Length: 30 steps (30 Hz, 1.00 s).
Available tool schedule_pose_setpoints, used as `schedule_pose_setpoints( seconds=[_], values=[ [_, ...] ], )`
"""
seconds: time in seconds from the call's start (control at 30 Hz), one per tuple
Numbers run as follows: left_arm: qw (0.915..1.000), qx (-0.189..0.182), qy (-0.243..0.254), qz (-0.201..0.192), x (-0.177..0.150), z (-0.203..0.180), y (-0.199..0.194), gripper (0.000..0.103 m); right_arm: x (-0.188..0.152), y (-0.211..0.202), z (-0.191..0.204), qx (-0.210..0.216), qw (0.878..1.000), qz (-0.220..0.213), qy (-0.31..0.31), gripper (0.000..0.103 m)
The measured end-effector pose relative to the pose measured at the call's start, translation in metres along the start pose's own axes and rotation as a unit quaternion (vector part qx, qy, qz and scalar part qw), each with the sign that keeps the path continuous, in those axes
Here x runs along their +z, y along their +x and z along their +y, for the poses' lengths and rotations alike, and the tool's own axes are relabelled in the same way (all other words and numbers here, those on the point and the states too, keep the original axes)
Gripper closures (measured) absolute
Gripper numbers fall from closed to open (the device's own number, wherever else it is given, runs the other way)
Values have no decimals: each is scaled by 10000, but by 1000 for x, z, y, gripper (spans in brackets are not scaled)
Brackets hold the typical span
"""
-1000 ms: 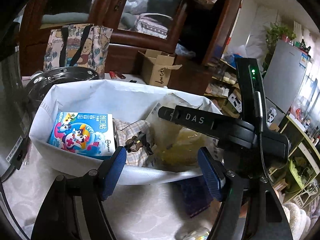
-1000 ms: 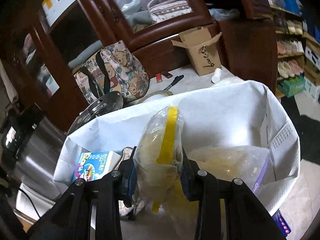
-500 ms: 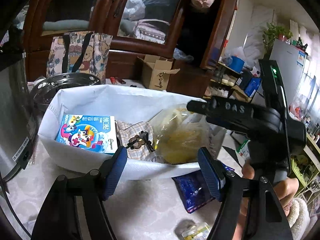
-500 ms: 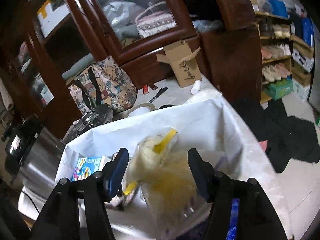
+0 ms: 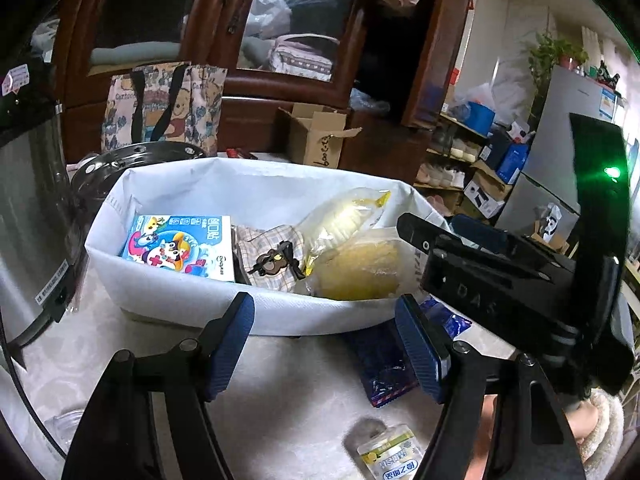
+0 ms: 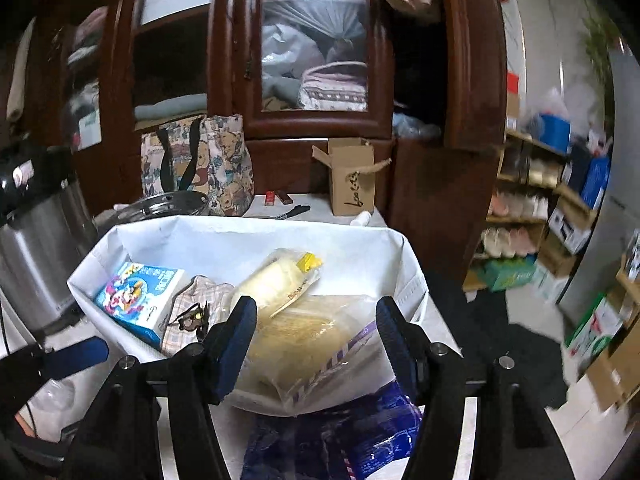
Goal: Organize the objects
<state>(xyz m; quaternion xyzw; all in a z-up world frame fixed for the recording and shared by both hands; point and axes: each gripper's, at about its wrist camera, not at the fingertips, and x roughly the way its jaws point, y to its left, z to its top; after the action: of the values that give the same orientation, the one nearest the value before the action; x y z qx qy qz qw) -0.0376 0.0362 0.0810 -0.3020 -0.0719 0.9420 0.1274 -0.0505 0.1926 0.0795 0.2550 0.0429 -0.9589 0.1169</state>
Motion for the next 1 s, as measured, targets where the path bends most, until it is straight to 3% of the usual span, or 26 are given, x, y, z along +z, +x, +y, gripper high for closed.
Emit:
schedule_pose_setpoints(
  seconds=[0.1,0.23,0.4,0.57,0.83,0.93,1.0],
  values=[
    [10000,-10,-35,12,-1,2,-1,33,-5,0,6,-117,9996,27,-252,41],
    [9997,22,-215,83,-7,7,-8,34,-19,-14,-3,198,9991,129,-339,41],
    [9966,339,-498,569,-33,16,-14,34,-42,-37,-32,419,9988,258,48,41],
    [9908,448,-464,1188,-66,12,-6,34,-61,-40,-46,1183,9883,924,256,41],
    [9823,1207,-433,1366,-78,26,10,34,-99,-10,-30,738,9780,1926,-324,41],
    [9808,1405,-399,1294,-79,30,10,32,-101,-4,-31,562,9780,1975,-357,33],
    [9798,1424,-246,1383,-80,25,12,18,-102,-1,-34,673,9767,2017,-278,24]
  ],
)
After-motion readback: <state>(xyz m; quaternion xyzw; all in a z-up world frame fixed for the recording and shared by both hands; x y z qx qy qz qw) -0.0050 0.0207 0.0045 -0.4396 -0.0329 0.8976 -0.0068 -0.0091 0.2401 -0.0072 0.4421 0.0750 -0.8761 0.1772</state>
